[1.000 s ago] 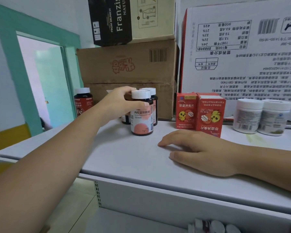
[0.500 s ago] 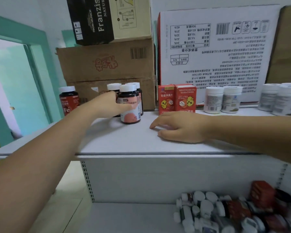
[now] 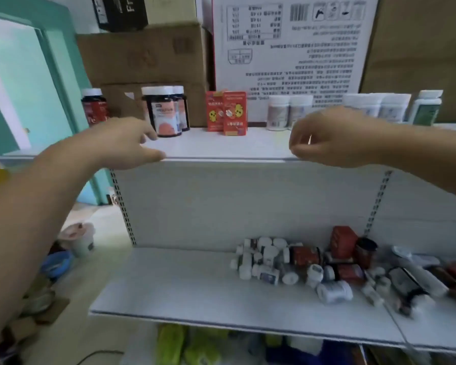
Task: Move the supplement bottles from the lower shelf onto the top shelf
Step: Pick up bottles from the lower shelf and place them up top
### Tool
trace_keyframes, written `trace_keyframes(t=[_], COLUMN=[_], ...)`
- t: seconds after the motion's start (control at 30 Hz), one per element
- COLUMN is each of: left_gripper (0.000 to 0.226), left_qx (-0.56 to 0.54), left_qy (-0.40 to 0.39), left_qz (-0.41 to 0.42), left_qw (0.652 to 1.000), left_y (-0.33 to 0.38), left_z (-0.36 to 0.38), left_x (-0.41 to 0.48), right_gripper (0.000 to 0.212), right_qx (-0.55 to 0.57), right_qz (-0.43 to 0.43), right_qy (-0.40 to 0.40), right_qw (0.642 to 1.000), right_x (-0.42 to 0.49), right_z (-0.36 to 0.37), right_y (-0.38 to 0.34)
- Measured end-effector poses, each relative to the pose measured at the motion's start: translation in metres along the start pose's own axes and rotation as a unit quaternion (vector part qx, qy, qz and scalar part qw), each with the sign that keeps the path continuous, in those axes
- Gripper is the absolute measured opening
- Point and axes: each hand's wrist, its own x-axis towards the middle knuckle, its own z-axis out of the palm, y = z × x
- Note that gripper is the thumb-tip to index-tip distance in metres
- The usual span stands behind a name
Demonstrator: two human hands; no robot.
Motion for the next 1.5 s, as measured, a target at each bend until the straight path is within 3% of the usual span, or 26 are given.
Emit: trace_keyframes(t=[0.13, 0.23, 0.3, 0.5, 0.9, 1.13, 1.3, 1.4, 1.5], left_gripper=[0.046, 0.042, 0.041, 0.044, 0.047, 0.054, 0.059, 0.052, 0.055], left_qx=[0.019, -0.005, -0.017, -0.003, -0.218, -0.253, -0.249, -0.318, -0.457], left_qy=[0.029, 0.001, -0.024, -0.097, -0.156, -0.199, -0.189, -0.192, -0.186], left_qz=[-0.011, -0.02, -0.029, -0.066, -0.111, -0.112, -0.135, -0.186, -0.256], left_qw=[0.999, 1.0, 0.999, 0.993, 0.957, 0.94, 0.94, 0.91, 0.831], left_y=[0.029, 0.043, 0.048, 0.066, 0.073, 0.091, 0.118, 0.113, 0.099], left_z=[0.025, 0.064, 0.099, 0.214, 0.41, 0.488, 0.511, 0.515, 0.496], left_x=[-0.051, -0.078, -0.087, -0.075, 0.019, 0.075, 0.09, 0.093, 0.083], right_gripper=[0.019, 0.025, 0.03, 0.02, 0.039, 0.049, 0.036, 0.046, 0.059], right_qx=[-0.002, 0.018, 0.017, 0.032, 0.196, 0.147, 0.095, 0.141, 0.269], right_qz=[0.009, 0.035, 0.049, 0.132, 0.247, 0.24, 0.245, 0.256, 0.293], right_qy=[-0.033, -0.047, -0.059, -0.102, -0.115, -0.155, -0.149, -0.178, -0.113], right_qw=[0.999, 0.998, 0.997, 0.985, 0.942, 0.947, 0.953, 0.94, 0.91], right_x=[-0.077, -0.123, -0.145, -0.173, -0.082, -0.019, -0.012, -0.018, -0.03], right_z=[-0.003, 0.016, 0.042, 0.151, 0.365, 0.461, 0.484, 0.478, 0.457], right_y=[0.031, 0.054, 0.069, 0.086, 0.031, 0.014, 0.009, 0.011, 0.01])
